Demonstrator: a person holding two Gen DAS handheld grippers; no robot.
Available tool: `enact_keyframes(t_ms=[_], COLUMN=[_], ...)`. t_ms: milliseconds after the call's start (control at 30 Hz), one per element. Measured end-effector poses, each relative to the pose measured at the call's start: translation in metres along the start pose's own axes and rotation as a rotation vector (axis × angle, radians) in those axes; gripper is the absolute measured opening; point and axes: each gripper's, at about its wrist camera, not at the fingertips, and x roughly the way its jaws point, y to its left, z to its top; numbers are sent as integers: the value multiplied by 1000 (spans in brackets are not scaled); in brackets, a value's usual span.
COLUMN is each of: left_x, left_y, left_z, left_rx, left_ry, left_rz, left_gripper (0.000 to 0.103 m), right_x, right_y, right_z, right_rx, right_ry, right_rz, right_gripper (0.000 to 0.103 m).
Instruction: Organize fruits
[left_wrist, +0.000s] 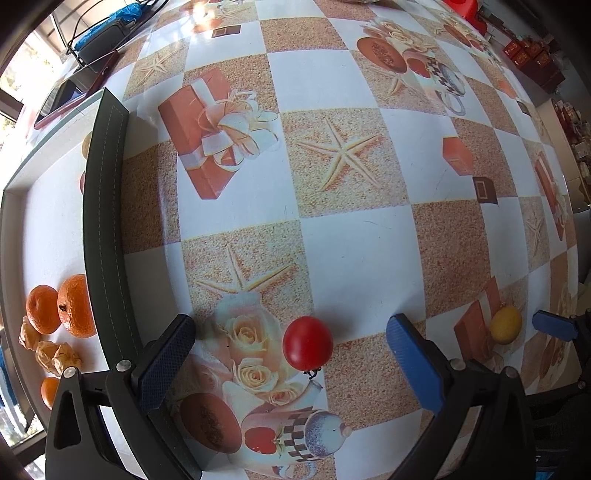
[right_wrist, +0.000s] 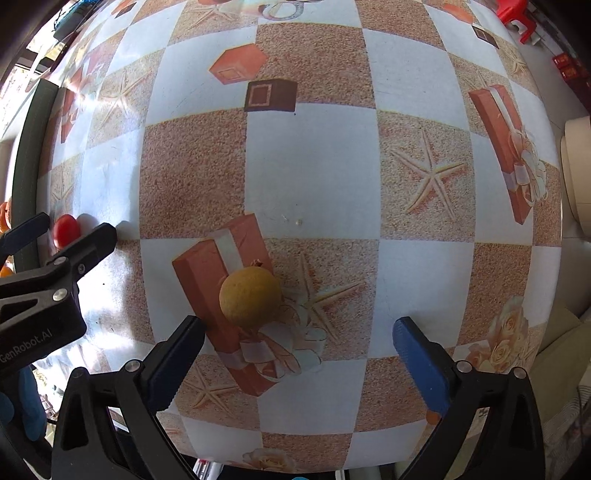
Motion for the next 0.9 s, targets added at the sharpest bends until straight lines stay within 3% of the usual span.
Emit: enact_keyframes(t_ms=[600,900], left_x=[3,5], left_y=[2,2], left_z=[-6,-3], left_rx=[5,15], left_ry=[-10,38], left_rz=[-1,-2], left_gripper=[103,103], right_x=[1,0], right_y=[16,18], right_z=[-12,-15], right_rx=[-33,-55], right_ry=[-89,-101], right_rz=[-4,-5], right_gripper=[103,103])
